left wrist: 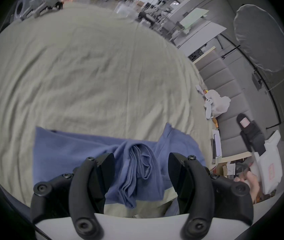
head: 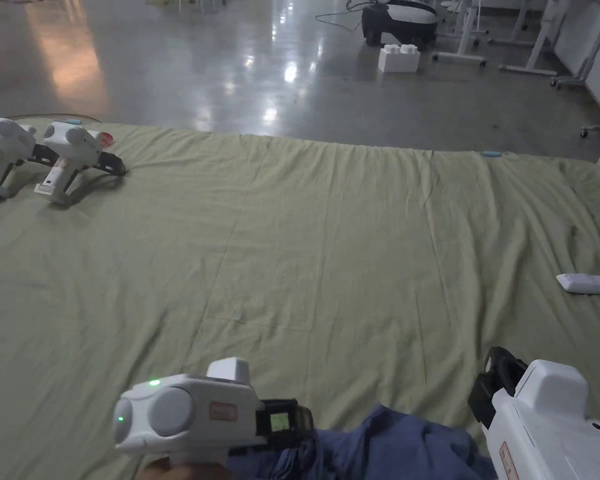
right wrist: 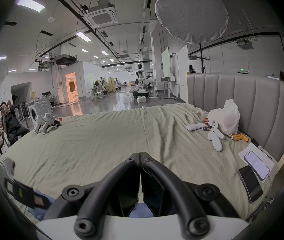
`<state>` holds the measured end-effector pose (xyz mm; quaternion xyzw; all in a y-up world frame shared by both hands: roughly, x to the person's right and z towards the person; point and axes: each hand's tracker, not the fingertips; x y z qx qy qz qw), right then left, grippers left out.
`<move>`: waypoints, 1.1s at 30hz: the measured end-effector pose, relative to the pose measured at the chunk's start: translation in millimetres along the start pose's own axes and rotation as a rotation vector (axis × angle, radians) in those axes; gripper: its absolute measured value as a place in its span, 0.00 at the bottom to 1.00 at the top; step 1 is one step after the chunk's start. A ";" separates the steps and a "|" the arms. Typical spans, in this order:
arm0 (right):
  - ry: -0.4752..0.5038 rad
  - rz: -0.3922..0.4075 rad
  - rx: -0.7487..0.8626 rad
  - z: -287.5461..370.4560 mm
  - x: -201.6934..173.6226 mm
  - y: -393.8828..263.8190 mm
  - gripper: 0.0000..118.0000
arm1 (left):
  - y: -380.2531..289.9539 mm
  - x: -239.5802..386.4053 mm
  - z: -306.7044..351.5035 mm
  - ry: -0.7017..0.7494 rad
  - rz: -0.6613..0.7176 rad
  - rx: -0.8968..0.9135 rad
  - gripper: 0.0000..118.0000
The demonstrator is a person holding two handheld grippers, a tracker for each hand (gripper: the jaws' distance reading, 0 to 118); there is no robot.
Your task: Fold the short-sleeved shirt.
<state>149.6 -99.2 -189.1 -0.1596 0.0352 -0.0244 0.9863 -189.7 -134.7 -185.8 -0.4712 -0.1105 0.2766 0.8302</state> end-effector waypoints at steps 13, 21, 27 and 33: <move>0.021 -0.017 -0.018 -3.5 0.0 -4.0 0.00 | -13.6 -10.8 -26.8 0.155 -0.135 -0.155 0.06; 0.009 -0.022 -0.037 -4.7 5.1 -8.7 0.00 | -34.7 23.6 -62.3 -0.035 -0.151 -0.191 0.06; 0.004 -0.030 -0.050 -5.2 8.8 -10.8 0.00 | -48.8 17.2 -92.3 -0.100 -0.010 -0.239 0.06; -0.003 -0.030 -0.049 -4.4 12.8 -7.7 0.00 | -41.2 11.3 -61.2 -0.102 -0.032 -0.187 0.30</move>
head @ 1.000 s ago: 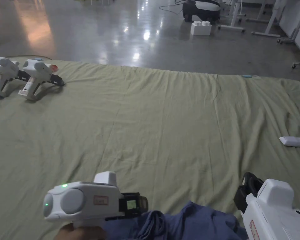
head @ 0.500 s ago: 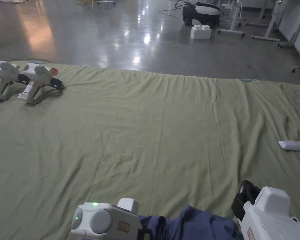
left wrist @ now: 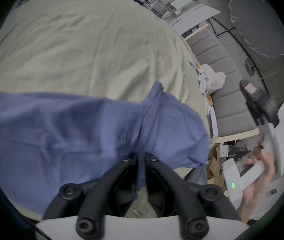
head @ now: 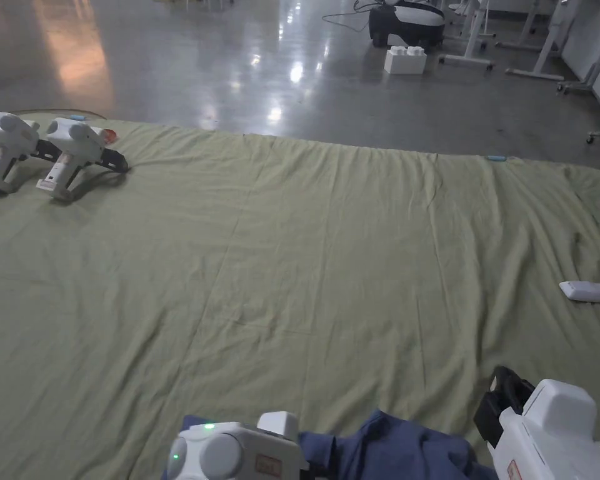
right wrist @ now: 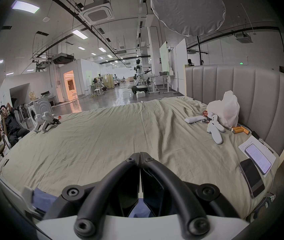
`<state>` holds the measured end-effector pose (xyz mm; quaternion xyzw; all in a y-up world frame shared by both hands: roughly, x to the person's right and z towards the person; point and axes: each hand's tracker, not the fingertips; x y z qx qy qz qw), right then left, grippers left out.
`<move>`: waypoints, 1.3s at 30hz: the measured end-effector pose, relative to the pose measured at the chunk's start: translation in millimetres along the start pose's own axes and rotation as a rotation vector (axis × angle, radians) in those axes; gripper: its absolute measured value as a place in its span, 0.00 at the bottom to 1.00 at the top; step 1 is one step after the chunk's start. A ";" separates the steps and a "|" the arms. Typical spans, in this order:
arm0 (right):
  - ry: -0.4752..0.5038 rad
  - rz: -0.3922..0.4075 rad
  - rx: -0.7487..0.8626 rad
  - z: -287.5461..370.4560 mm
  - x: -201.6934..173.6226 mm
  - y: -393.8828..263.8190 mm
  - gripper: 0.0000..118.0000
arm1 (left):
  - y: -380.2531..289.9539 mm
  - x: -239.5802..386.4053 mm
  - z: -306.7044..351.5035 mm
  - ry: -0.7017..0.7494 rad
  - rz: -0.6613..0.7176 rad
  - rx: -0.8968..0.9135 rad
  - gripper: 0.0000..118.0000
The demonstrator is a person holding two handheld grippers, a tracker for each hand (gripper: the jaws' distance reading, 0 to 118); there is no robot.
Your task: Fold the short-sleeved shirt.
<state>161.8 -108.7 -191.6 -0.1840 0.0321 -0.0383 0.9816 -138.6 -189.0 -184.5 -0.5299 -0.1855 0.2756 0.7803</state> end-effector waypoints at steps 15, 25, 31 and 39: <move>0.045 -0.013 -0.021 -7.1 -14.0 0.9 0.00 | 10.1 -160.3 126.3 -0.003 0.123 0.195 0.76; 0.042 0.002 -0.013 -3.1 -17.0 7.4 0.00 | -7.3 -225.6 80.3 -0.357 0.350 0.193 0.38; 0.031 0.007 -0.014 -0.3 -16.8 7.3 0.00 | -5.8 -177.2 86.5 -0.282 0.273 0.207 0.25; 0.035 0.002 -0.037 -0.4 -21.2 1.8 0.00 | -1.0 -196.5 86.5 -0.272 0.239 0.217 0.15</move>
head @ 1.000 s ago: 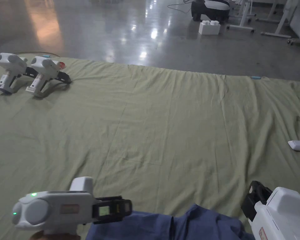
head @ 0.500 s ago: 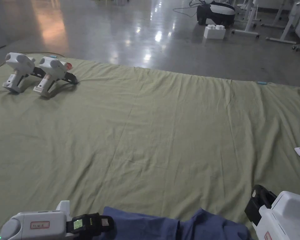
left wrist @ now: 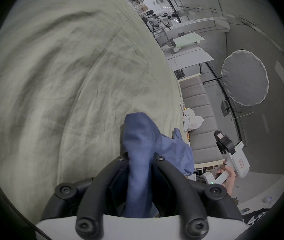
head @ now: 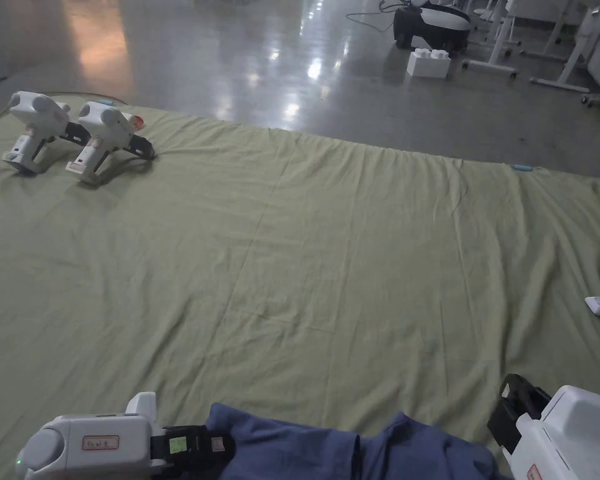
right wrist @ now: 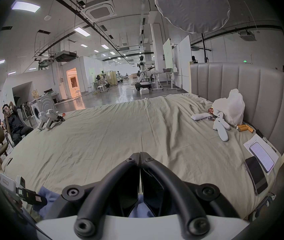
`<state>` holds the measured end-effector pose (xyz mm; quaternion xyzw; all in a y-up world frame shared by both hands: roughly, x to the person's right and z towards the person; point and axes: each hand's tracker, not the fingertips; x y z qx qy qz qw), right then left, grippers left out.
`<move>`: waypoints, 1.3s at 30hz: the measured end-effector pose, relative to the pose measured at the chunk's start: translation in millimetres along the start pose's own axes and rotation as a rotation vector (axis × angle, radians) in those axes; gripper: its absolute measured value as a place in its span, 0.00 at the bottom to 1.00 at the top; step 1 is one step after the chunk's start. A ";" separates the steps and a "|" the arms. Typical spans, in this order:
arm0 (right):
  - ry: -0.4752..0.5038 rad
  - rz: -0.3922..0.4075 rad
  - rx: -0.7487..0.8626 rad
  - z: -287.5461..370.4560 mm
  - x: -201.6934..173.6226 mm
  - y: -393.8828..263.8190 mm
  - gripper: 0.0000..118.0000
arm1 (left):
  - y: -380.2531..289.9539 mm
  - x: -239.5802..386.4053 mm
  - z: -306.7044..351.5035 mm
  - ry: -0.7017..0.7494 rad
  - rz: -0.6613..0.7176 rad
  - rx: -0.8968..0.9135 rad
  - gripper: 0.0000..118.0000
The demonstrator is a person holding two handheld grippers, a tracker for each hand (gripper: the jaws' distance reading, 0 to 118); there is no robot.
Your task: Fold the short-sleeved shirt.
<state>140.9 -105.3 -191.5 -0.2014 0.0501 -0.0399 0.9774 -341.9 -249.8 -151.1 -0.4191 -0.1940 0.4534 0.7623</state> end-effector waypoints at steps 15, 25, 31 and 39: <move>0.019 0.000 -0.002 -3.4 -0.8 3.4 0.00 | 33.5 58.4 104.5 0.071 -0.098 0.139 0.12; 0.050 -0.008 -0.005 -10.8 -5.6 4.1 0.00 | 34.4 140.4 141.9 0.418 -0.253 0.204 0.13; 0.058 -0.016 -0.008 -11.0 -6.2 1.7 0.00 | 3.8 206.7 92.2 0.469 -0.339 0.165 0.13; 0.046 -0.025 -0.015 -7.1 0.6 -2.7 0.00 | -24.2 251.1 8.9 0.525 -0.479 0.079 0.14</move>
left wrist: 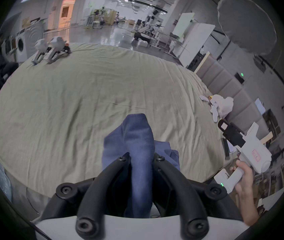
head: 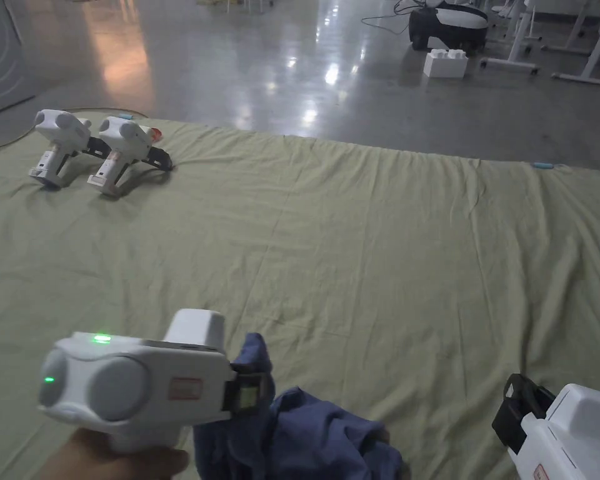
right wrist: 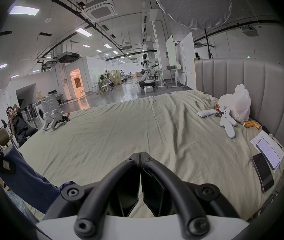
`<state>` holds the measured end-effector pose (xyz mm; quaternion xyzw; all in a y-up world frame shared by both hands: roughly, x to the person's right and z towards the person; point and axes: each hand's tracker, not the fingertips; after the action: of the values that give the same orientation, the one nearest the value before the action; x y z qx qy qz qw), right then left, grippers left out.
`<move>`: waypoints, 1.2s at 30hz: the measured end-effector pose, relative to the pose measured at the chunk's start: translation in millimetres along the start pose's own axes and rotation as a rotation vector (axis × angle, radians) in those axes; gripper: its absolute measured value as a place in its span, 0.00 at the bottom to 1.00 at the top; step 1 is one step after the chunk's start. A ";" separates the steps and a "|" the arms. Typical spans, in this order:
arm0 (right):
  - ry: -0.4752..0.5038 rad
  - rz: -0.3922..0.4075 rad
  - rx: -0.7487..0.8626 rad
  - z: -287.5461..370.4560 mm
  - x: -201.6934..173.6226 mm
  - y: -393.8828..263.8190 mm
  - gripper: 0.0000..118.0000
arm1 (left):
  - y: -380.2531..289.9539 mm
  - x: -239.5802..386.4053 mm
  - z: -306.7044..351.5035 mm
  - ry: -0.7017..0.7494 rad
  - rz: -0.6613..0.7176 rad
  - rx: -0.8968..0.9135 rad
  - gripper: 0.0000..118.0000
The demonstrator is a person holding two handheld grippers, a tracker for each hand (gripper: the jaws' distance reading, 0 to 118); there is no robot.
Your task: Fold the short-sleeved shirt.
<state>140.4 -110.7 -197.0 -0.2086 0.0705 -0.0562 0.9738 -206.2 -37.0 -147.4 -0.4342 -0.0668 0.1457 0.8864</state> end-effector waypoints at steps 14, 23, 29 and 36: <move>-0.048 -0.016 -0.007 9.7 21.0 -2.6 0.00 | -35.5 77.4 -141.6 -0.034 -0.015 -0.246 0.42; -0.064 -0.030 -0.014 11.5 31.1 -2.7 0.00 | -4.1 35.8 -85.8 -0.174 0.075 -0.120 0.57; -0.051 -0.035 -0.026 8.5 27.8 -7.0 0.00 | -3.9 2.7 -97.6 -0.073 0.130 -0.144 0.11; -0.046 -0.032 -0.046 6.0 24.9 -14.4 0.00 | -53.9 23.3 -144.2 -0.304 0.151 -0.297 0.05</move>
<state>164.7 -124.8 -188.4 -0.2332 0.0461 -0.0651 0.9692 -137.9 -169.1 -193.5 -0.5367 -0.1876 0.2639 0.7792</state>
